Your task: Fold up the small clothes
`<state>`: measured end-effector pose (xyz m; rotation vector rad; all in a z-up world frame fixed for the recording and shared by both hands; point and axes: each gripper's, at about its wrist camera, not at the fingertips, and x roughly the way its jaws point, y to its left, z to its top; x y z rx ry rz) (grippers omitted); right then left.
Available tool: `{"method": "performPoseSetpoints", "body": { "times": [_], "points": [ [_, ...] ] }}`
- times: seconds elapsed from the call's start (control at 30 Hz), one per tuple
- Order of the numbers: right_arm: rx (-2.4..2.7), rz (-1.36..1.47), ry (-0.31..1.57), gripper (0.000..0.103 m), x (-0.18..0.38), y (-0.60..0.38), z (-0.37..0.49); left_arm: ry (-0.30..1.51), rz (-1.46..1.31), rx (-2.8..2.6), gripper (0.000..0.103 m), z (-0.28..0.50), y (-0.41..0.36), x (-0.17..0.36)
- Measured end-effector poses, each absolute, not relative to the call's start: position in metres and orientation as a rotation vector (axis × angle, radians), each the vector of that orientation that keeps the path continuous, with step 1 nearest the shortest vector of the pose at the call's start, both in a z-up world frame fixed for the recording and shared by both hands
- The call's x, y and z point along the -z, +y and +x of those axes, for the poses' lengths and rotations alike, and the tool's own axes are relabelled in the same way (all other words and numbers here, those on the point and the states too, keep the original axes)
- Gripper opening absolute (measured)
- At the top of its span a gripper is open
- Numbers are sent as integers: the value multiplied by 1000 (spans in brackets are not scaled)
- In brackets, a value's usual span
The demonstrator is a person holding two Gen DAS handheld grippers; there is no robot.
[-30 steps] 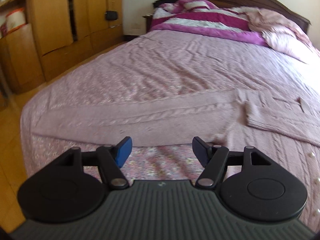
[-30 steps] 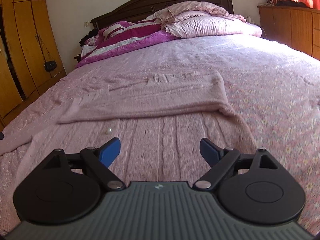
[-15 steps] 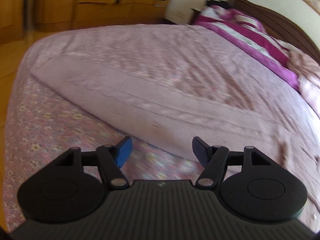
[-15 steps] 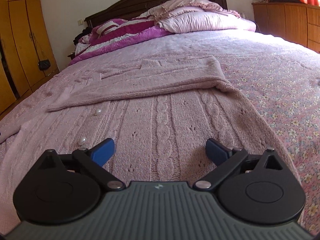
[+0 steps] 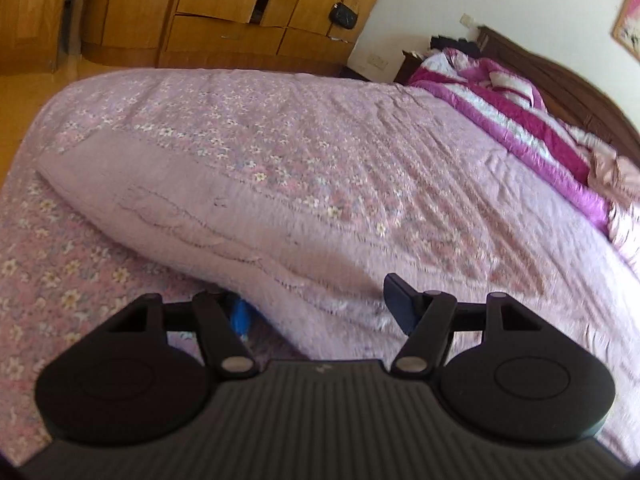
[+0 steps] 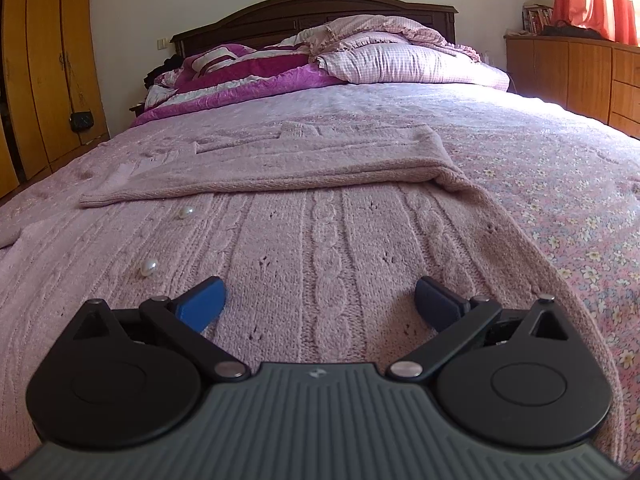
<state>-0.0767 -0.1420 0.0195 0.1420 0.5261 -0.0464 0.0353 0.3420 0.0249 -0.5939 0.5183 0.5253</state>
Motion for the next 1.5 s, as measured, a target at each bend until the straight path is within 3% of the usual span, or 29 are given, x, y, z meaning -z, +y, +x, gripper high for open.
{"method": "performPoseSetpoints", "body": {
  "times": [0.23,0.33,0.4,0.83,1.17,1.5],
  "points": [
    [55,113,557,103,-19,-139,-71,458,-670,-498,66,24,353,-21],
    [57,115,576,103,-20,-138,-68,471,-639,-518,41,24,353,-24],
    [51,116,577,103,-21,-139,-69,487,-635,-501,11,25,356,-26],
    [15,160,604,103,-33,-149,-69,377,-525,-289,8,15,319,-79],
    [-21,355,580,103,-43,-166,-78,346,-478,-111,8,37,241,-119],
    [-58,374,549,103,-45,-166,-86,378,-483,110,8,47,159,-123]
  ]
}}
